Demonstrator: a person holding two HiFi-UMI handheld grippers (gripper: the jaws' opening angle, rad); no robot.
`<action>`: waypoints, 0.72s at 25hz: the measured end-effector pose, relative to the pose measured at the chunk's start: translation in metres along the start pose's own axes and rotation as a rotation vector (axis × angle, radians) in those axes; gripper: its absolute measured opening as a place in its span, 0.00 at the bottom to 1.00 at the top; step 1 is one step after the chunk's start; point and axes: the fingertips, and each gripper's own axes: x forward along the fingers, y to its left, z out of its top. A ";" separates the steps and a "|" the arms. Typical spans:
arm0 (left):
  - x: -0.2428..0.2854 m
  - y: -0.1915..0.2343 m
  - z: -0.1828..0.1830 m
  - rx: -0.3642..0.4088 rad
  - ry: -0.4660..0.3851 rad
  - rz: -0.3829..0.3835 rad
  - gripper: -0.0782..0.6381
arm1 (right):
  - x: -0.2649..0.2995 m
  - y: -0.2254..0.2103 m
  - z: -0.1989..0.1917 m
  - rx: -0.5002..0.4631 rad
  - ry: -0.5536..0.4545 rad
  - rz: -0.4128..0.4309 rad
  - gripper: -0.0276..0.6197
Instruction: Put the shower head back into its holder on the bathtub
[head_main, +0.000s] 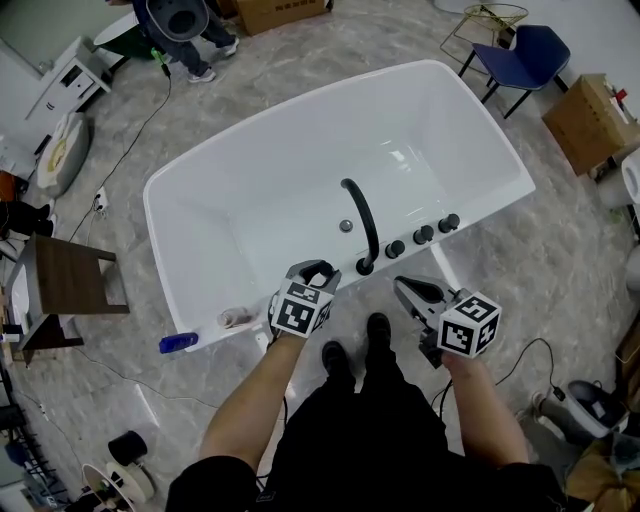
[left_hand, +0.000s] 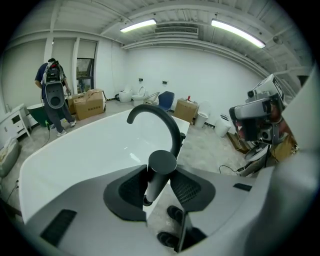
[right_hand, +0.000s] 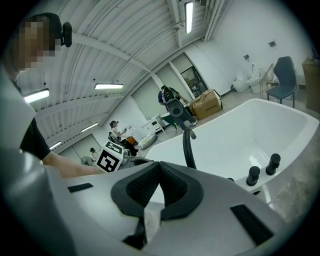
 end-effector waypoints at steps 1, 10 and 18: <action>0.002 0.002 -0.004 -0.004 0.008 0.001 0.32 | 0.000 0.000 -0.002 0.001 0.004 -0.001 0.07; 0.021 0.011 -0.020 -0.016 0.064 -0.007 0.32 | -0.002 -0.006 -0.003 0.009 0.024 -0.023 0.07; 0.041 0.012 -0.033 -0.018 0.122 -0.012 0.32 | 0.000 -0.014 -0.001 0.018 0.034 -0.022 0.07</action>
